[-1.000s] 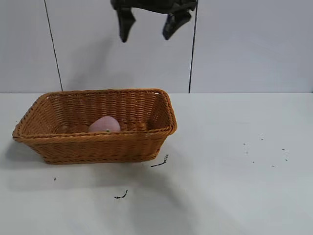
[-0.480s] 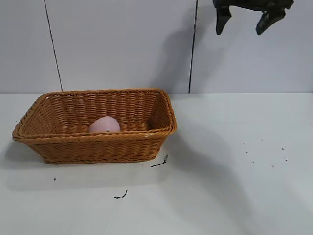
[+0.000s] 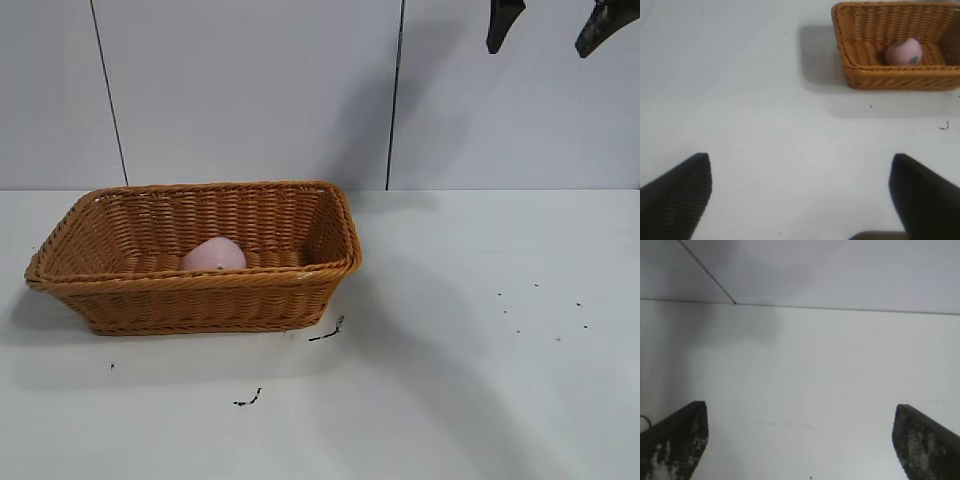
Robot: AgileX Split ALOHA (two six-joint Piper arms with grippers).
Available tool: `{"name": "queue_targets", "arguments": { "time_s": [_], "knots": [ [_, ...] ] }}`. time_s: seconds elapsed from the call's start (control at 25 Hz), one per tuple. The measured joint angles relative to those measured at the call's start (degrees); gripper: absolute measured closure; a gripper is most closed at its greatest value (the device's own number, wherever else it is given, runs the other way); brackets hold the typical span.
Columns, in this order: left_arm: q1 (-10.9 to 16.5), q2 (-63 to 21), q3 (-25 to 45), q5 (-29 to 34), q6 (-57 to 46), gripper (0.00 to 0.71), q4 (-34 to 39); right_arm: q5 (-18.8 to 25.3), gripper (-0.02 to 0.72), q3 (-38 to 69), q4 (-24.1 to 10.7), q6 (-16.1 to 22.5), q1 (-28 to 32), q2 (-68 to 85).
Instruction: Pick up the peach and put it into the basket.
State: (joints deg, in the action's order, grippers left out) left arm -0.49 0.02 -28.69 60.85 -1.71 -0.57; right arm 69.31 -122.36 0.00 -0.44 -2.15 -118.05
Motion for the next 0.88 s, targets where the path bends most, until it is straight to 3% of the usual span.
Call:
{"name": "queue_targets", "arguments": {
  "time_s": [0.4, 0.72, 0.88],
  "knots": [
    [0.00, 0.00, 0.00, 0.00, 0.00, 0.017, 0.00, 0.04, 0.008, 40.78, 0.41, 0.88, 0.00, 37.85],
    [0.00, 0.00, 0.00, 0.00, 0.00, 0.017, 0.00, 0.11, 0.008, 67.39, 0.41, 1.02, 0.00, 67.90],
    [0.00, 0.00, 0.00, 0.00, 0.00, 0.017, 0.00, -2.66, 0.008, 79.50, 0.41, 1.02, 0.00, 83.01]
  ]
}}
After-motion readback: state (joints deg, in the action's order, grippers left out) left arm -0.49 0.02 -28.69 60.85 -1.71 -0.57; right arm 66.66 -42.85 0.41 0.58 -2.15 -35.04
